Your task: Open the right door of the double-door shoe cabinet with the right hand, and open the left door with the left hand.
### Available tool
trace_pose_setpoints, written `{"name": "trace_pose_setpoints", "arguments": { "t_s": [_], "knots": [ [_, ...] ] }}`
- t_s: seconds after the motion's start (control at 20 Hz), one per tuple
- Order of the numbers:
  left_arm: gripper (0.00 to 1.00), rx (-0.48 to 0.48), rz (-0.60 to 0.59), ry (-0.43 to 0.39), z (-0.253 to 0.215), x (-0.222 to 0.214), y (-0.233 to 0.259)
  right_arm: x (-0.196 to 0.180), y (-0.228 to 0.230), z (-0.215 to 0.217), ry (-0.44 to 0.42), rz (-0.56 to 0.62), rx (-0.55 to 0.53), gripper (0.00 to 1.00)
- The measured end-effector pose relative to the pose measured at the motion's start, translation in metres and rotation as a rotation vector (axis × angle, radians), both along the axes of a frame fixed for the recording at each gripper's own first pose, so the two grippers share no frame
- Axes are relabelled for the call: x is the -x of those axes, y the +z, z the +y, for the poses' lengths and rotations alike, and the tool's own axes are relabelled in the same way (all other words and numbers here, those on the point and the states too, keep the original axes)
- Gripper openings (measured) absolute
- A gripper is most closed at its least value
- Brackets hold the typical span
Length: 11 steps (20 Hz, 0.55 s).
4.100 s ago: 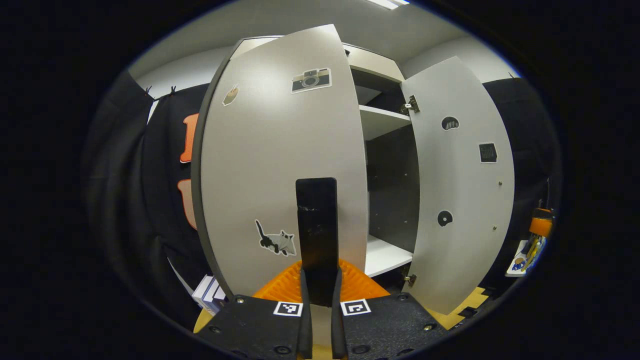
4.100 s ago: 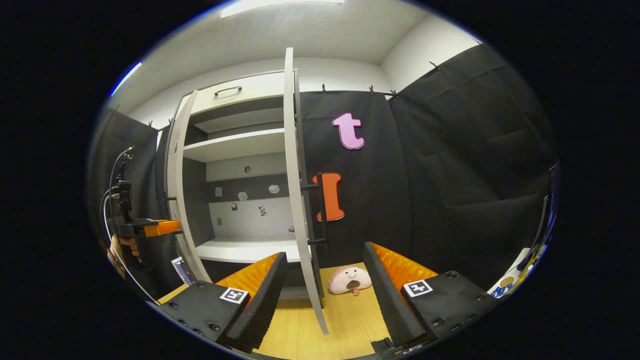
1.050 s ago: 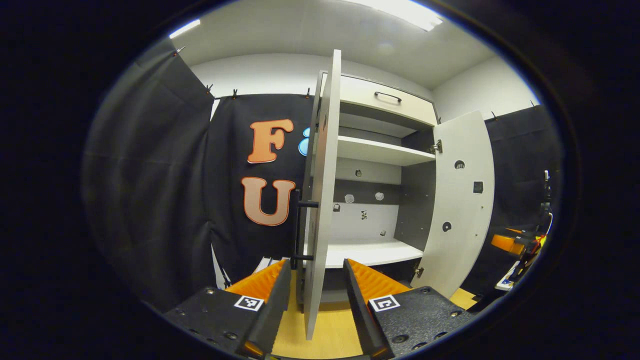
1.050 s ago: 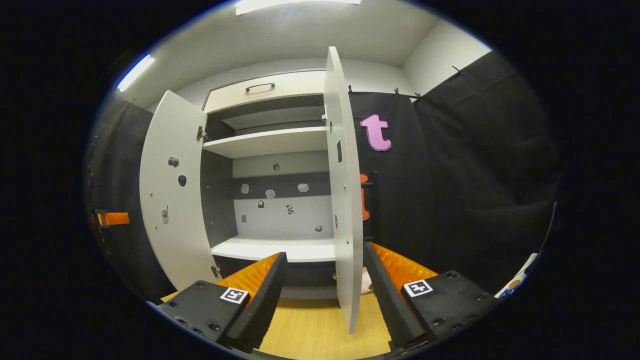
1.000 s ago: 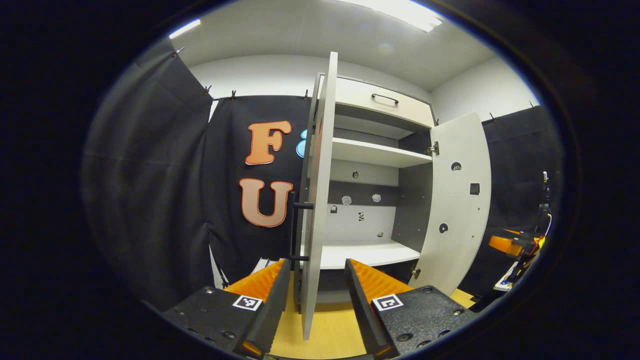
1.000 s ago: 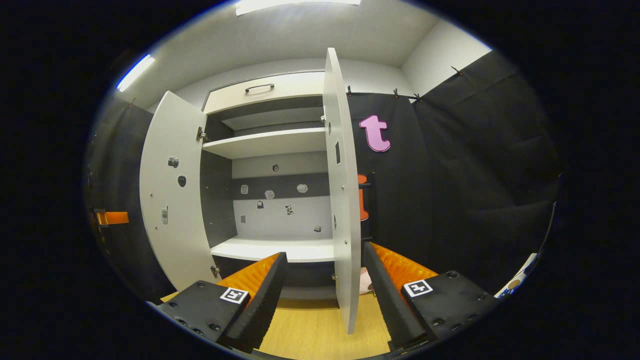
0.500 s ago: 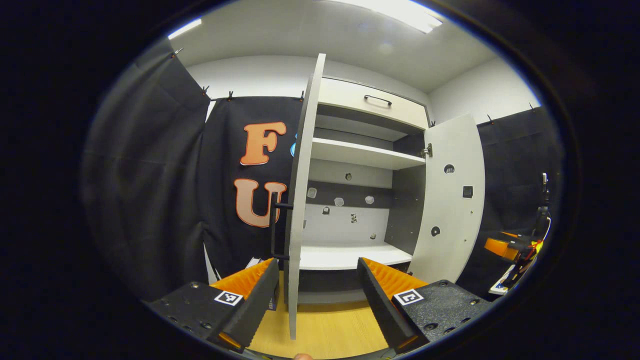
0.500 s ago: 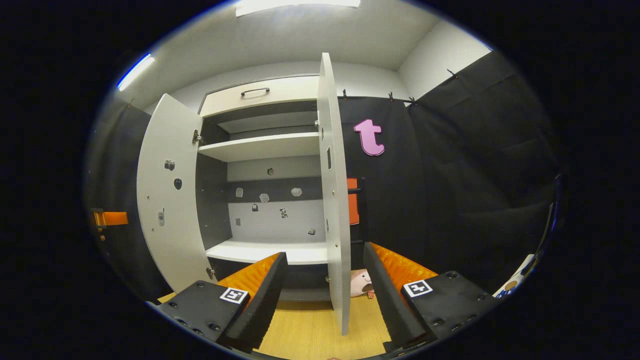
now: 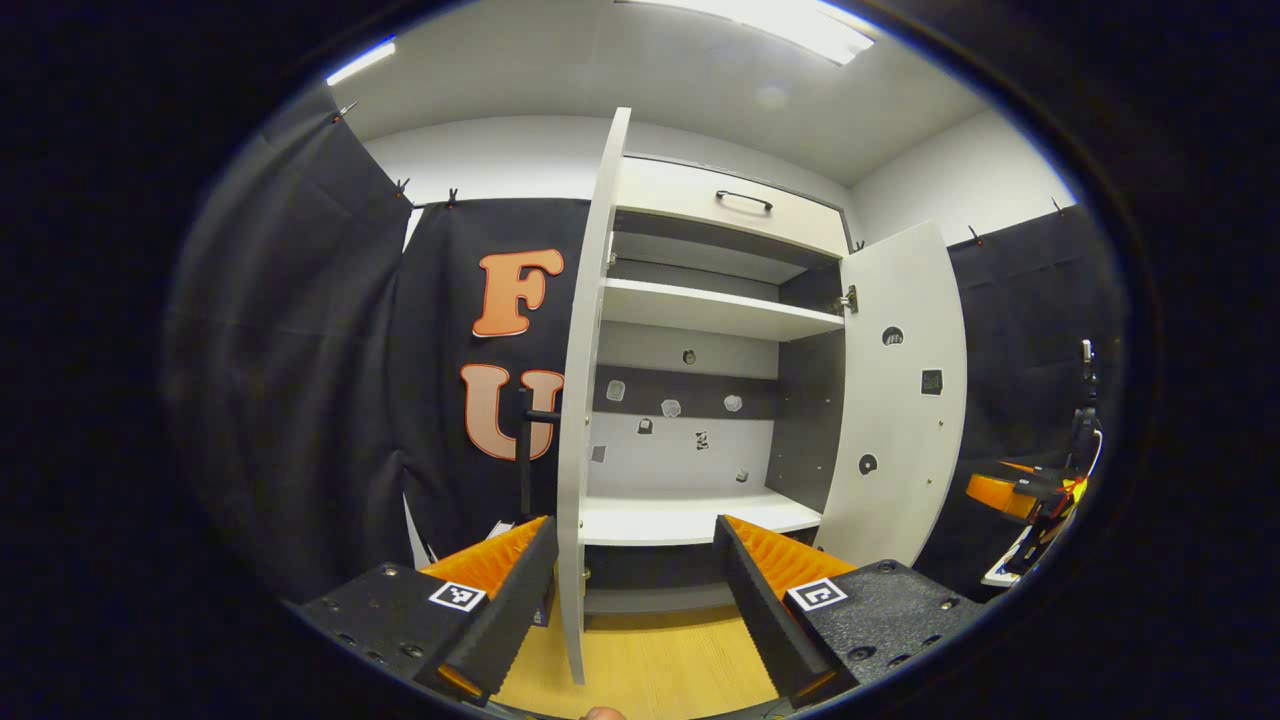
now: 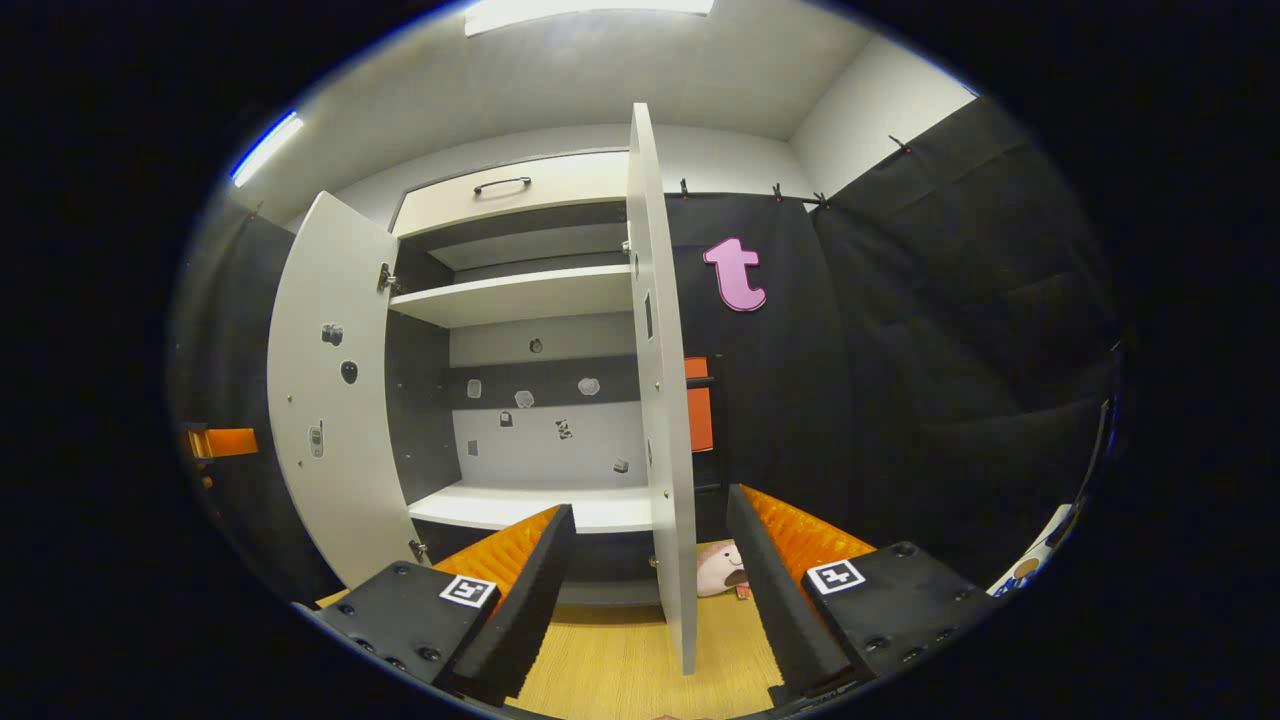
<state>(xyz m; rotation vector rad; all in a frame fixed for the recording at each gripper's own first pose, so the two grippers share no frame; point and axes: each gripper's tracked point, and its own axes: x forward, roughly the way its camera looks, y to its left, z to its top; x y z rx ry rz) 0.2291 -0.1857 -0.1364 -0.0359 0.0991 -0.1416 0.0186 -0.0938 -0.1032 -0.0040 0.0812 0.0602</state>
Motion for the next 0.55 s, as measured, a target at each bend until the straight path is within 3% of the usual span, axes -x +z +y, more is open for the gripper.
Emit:
{"name": "trace_pose_setpoints", "arguments": {
  "t_s": [0.55],
  "knots": [
    [0.94,-0.022,-0.047,0.006,0.0054,-0.0024,0.0096,0.0000,0.0025,0.0023,0.006,-0.006,-0.014,0.97]
  ]
}}
